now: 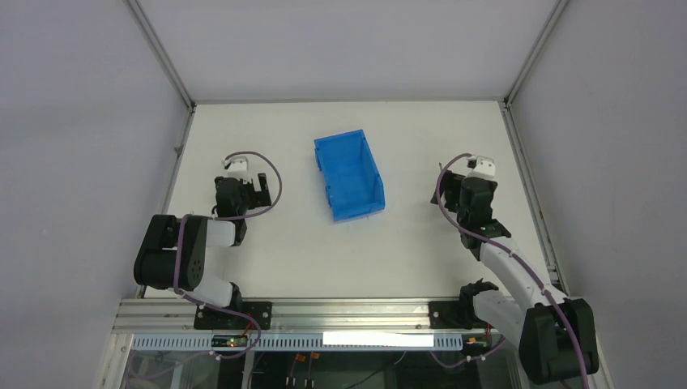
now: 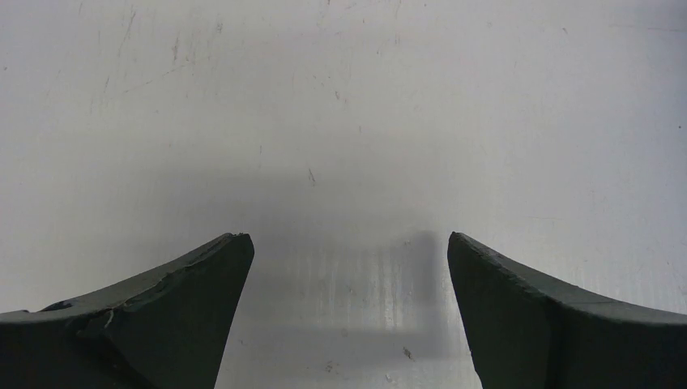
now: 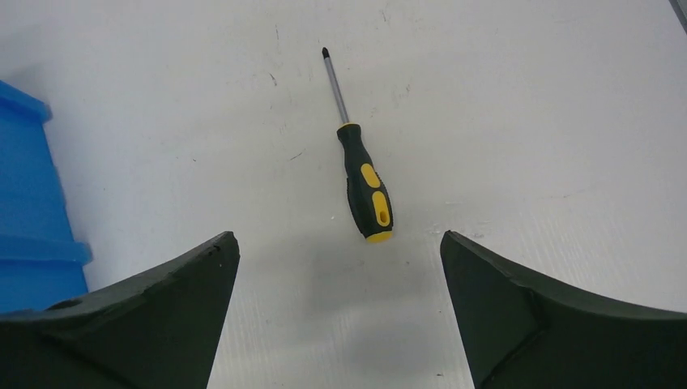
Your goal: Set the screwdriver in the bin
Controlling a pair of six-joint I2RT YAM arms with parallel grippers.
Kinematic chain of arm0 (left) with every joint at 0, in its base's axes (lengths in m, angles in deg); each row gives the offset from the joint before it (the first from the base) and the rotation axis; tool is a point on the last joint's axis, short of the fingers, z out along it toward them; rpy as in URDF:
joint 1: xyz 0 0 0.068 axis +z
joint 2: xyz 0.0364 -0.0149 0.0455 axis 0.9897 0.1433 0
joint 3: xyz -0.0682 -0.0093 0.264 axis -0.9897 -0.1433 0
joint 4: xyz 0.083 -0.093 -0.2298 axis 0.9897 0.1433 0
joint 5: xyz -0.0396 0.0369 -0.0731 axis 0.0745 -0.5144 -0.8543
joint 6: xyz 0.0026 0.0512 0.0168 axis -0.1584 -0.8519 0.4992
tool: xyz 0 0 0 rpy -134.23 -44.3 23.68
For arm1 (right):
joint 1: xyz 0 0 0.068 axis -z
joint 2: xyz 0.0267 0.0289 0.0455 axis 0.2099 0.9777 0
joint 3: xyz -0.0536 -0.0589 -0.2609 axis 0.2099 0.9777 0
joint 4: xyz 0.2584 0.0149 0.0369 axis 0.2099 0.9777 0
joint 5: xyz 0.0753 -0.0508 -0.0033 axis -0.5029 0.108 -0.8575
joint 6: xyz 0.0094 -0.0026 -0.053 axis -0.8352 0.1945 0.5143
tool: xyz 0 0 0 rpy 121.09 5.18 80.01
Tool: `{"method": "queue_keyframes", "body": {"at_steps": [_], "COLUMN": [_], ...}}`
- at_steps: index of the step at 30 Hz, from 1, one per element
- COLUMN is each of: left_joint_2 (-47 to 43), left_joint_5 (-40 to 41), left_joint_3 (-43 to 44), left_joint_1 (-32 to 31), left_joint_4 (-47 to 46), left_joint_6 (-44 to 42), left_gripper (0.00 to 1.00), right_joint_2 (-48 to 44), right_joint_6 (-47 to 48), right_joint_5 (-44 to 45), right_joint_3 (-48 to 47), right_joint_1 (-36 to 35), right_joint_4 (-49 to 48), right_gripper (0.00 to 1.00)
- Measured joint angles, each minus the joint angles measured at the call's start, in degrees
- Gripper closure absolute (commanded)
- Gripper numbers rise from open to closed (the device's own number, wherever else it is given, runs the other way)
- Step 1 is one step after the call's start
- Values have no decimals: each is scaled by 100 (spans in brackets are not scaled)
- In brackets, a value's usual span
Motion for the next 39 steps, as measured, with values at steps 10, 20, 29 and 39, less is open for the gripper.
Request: {"method": "queue_keyframes", "body": {"at_steps": [10, 20, 29, 39], "left_joint_2": [0, 0, 0, 0], "left_joint_5": [0, 0, 0, 0], "left_joint_3": [0, 0, 0, 0], "left_joint_1": [0, 0, 0, 0], "left_joint_4": [0, 0, 0, 0], "left_joint_6": [2, 0, 2, 0], "left_gripper": [0, 0, 0, 0], "right_joint_2": [1027, 3464, 4725, 5007], "right_joint_6": [-76, -13, 304, 560], "right_joint_5": [236, 35, -334, -640], "right_joint_3": [-841, -3593, -4057, -4319], "right_joint_1": [2, 173, 260, 472], "right_joint_4": [605, 2859, 3648, 3595], "right_gripper": [3, 11, 29, 91]}}
